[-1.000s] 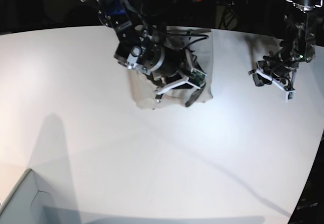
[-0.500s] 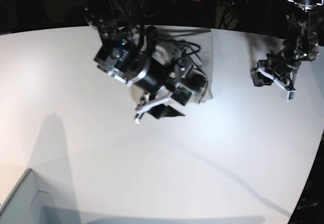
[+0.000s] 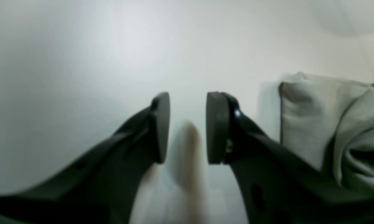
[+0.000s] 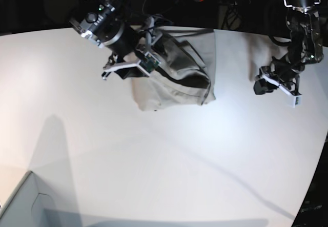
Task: Layout the t-shirt on the table in an organized manner, then fold the t-shirt properly
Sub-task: 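Press the folded end down with the right gripper and release it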
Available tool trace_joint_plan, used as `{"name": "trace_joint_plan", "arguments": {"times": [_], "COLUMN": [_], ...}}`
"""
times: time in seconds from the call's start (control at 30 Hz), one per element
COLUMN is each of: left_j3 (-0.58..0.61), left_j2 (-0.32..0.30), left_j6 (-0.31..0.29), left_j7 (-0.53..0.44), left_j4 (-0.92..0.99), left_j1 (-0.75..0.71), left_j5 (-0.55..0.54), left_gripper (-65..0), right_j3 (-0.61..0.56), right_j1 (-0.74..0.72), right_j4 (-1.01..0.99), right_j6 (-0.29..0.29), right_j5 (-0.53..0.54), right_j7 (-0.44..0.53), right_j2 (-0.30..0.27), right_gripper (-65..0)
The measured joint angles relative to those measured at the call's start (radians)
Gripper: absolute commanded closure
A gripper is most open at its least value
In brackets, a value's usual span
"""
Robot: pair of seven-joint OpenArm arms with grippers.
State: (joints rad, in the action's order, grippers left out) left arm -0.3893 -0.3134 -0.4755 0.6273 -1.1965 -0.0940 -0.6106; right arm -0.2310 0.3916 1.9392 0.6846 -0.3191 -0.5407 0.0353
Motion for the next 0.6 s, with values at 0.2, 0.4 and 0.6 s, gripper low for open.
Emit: {"name": "trace_joint_plan", "arguments": {"times": [0.2,0.4,0.6], "left_j3": [0.0,0.0,0.0], "left_j2": [-0.003,-0.003,-0.005], "left_j6": [0.0,0.0,0.0], "left_j7": [0.001,0.001,-0.003], "left_j4": [0.0,0.0,0.006], "left_j1": [0.001,0.0,0.0], "left_j5": [-0.001,0.006,0.006], "left_gripper": [-19.5,-19.5,-19.5], "right_j3": [-0.087,-0.094,-0.193], "right_j1": [-0.04,-0.109,-0.11], "right_j4": [-0.04,-0.138,-0.139], "right_j6": [-0.001,-0.001,-0.001], "right_j5": [0.008,0.005,0.003], "right_j7": [0.002,0.0,-0.005], "right_j2": [0.006,0.006,-0.004], "right_gripper": [-37.2,-37.2,-36.9]}}
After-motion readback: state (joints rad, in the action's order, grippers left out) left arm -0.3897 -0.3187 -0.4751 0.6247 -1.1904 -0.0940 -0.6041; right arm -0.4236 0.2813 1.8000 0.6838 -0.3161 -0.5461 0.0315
